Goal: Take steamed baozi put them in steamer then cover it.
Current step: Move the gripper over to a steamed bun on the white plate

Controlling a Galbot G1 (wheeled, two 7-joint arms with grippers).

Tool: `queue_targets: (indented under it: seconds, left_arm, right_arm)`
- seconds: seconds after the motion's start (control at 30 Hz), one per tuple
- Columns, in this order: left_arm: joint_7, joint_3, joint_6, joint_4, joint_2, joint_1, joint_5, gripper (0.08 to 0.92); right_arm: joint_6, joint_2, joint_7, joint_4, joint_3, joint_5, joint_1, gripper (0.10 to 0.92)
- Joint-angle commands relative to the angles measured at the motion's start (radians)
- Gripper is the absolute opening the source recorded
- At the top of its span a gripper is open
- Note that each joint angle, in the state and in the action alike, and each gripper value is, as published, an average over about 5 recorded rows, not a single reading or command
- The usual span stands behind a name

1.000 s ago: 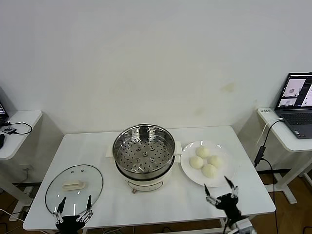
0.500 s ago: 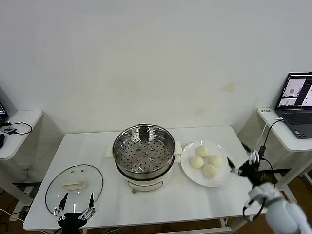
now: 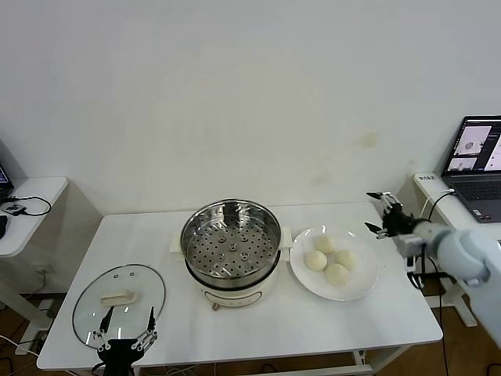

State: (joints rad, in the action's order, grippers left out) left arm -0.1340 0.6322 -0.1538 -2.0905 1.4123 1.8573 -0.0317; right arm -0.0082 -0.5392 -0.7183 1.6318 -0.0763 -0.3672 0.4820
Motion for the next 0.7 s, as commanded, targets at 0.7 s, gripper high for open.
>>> queue_targets:
  seconds: [0.7]
  left_arm:
    - [-0.019,0.045,0.016,-0.002,-0.02,-0.04,0.062,0.823]
  right_arm:
    - [-0.129,-0.248,-0.281,-0.468,-0.825,0.215,-0.665,0.823]
